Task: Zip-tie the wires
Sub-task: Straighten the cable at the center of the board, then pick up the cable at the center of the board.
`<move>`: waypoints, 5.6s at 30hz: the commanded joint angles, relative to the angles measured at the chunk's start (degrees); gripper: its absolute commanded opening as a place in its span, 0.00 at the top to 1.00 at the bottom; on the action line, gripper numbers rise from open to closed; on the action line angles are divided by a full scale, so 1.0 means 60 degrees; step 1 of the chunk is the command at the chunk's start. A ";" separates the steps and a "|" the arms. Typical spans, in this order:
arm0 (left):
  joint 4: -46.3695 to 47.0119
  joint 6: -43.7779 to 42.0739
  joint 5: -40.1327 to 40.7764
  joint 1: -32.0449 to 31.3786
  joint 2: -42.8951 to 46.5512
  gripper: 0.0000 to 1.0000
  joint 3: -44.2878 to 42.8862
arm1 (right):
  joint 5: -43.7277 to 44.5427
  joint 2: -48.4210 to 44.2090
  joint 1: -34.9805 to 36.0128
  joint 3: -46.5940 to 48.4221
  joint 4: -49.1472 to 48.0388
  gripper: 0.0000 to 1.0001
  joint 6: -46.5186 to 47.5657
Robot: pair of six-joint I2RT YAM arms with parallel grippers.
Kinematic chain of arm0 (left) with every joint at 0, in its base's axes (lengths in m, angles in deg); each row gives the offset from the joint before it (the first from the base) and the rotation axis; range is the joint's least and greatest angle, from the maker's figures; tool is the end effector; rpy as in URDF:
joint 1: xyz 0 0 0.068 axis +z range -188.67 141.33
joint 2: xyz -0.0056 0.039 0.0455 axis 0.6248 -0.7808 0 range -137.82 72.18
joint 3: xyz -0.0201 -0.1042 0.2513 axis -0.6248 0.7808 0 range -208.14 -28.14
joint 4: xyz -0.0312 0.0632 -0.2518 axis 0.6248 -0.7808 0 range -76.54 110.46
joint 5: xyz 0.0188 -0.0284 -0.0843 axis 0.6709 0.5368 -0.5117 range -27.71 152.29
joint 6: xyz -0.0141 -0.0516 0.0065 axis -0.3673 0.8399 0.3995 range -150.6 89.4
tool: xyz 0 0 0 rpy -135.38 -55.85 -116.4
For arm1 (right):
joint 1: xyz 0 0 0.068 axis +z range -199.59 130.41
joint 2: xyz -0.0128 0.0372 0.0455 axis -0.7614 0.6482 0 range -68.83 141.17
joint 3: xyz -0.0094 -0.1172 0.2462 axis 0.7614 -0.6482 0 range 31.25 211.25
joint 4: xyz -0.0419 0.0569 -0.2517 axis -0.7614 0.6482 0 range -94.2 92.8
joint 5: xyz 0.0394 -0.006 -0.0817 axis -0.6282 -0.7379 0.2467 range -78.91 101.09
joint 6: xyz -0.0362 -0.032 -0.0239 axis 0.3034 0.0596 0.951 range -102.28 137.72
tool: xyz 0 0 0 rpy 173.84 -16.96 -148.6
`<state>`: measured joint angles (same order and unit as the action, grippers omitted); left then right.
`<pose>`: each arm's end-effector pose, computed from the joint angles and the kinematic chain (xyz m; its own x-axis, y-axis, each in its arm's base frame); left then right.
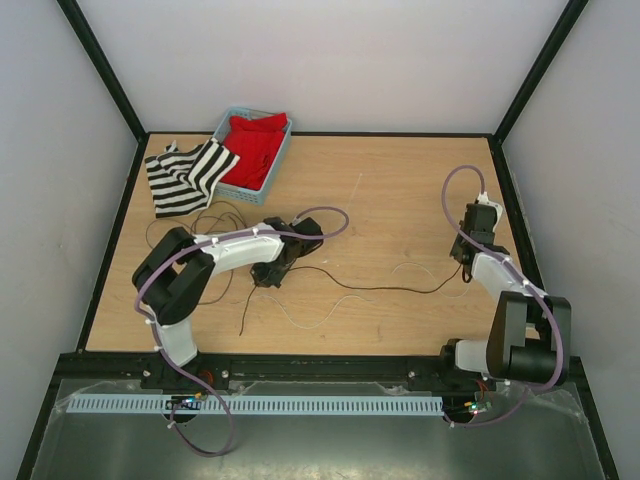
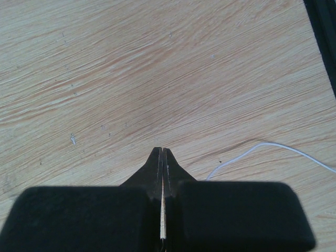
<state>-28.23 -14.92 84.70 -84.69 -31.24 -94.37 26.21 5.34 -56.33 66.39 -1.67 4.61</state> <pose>0.2323 -0.2211 0.1634 -0.8414 0.5124 -0.1720 0.4351 0.8309 0.3468 0.2543 -0.0395 0.1879 -0.5720 0.2880 -0.7680 0.4484 0.8938 0.0012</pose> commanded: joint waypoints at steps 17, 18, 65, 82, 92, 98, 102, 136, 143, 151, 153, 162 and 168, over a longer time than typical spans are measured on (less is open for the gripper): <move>0.0028 0.0008 0.0135 -0.0050 -0.0489 1.00 0.0051 | -0.0706 0.0492 -0.0033 -0.0009 -0.0392 0.80 -0.0322; 0.0028 -0.0006 0.0121 -0.0063 -0.0492 1.00 0.0049 | -0.0685 0.0449 -0.0022 -0.0018 -0.0379 0.78 -0.0314; -0.0002 -0.0787 -0.0826 0.0535 0.3631 0.20 -0.0456 | -0.2475 -0.0882 -0.0026 0.1274 0.0954 0.01 -0.0027; -0.0001 -0.0731 -0.4654 0.6381 0.5530 0.01 -0.0910 | -0.2987 -0.1755 -0.0033 0.0869 0.0593 0.01 0.0136; 0.0200 -0.1217 -0.5088 0.7532 0.2724 0.11 -0.1764 | -0.3489 -0.1830 -0.0033 0.0815 0.0536 0.01 0.0194; 0.0332 -0.0535 -0.4431 0.7737 0.2094 0.20 -0.1435 | -0.3797 -0.1815 -0.0033 0.0713 0.0427 0.01 0.0028; 0.0409 0.0606 -0.3823 0.7946 0.2435 0.24 -0.0611 | -0.3961 -0.1794 -0.0033 0.0547 0.0190 0.01 -0.0130; 0.1687 0.1024 -0.3073 0.8505 0.1702 0.96 0.0701 | -0.4642 -0.1791 -0.0033 0.0169 -0.0261 0.01 -0.0277; 0.1452 -0.0017 -0.3278 0.8527 0.3981 1.00 -0.0165 | -0.4656 -0.1919 -0.0033 0.0173 -0.0274 0.01 -0.0344; 0.1336 -0.0472 -0.4939 0.8650 0.5902 1.00 -0.2567 | -0.5793 -0.1917 -0.0033 0.0363 -0.0414 0.00 -0.0718; 0.1339 -0.0426 -0.5784 0.8660 0.5956 1.00 -0.3254 | -0.6562 -0.2009 -0.0033 0.0509 -0.0608 0.00 -0.1054; 0.1339 0.0782 -0.9306 0.8651 0.5067 1.00 -0.6360 | -0.8286 -0.2971 0.0025 0.0735 -0.1619 0.01 -0.2286; 0.1339 0.1496 -0.9886 0.8651 0.3921 1.00 -0.9448 | -0.8457 -0.3217 0.0040 0.0708 -0.1809 0.00 -0.2521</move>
<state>-21.34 -9.82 31.00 -33.10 -4.99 -140.86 -21.79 -12.95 -56.31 69.28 -9.56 -8.31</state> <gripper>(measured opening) 0.004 0.996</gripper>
